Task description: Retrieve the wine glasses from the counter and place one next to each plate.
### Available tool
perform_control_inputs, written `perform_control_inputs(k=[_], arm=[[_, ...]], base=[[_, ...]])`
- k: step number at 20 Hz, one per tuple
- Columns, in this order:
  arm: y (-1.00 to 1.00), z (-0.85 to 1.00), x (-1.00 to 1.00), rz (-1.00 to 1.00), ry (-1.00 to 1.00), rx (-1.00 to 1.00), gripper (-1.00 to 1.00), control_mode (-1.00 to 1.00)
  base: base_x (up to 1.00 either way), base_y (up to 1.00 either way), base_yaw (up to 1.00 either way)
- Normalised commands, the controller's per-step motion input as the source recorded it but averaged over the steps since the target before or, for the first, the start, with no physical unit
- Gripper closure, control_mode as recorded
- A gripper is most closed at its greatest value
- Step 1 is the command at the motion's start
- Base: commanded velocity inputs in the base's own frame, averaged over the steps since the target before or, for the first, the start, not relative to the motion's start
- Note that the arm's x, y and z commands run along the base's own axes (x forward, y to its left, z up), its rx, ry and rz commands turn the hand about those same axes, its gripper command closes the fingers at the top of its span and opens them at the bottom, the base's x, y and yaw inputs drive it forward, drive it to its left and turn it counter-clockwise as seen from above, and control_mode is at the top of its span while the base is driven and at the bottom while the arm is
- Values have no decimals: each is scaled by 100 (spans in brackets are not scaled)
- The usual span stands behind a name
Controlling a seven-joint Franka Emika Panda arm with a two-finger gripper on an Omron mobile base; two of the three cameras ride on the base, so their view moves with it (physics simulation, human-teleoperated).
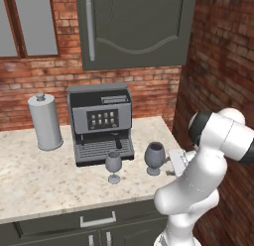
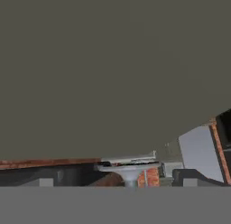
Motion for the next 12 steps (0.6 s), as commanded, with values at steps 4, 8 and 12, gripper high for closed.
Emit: perform_control_inputs(k=[4,8,12], arm=[[6,-12,11,0,0,3,-100,-100],[2,0,6,0,0,1,-100,-100],[15,0,-1,0,0,0,-100,-100]], base=[[0,0,0],[0,0,0],[0,0,0]])
